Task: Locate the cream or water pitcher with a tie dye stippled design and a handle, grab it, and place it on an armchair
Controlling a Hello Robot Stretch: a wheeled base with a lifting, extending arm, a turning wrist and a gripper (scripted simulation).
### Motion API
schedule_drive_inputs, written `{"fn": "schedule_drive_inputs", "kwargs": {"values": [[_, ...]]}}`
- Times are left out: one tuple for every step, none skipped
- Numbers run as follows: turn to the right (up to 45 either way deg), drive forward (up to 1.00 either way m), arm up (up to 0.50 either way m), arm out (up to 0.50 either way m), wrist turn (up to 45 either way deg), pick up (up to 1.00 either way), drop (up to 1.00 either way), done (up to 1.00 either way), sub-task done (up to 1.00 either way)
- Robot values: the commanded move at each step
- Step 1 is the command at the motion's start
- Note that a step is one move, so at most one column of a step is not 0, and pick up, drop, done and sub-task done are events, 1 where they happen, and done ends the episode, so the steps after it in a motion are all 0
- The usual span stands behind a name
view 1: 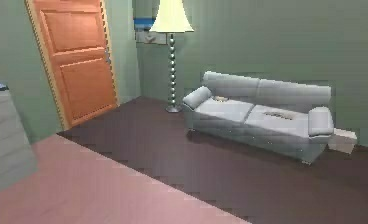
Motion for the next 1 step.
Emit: {"fn": "schedule_drive_inputs", "kwargs": {"values": [[45.0, 0.0, 0.0, 0.0, 0.0, 0.0, 0.0, 0.0, 0.0]]}}
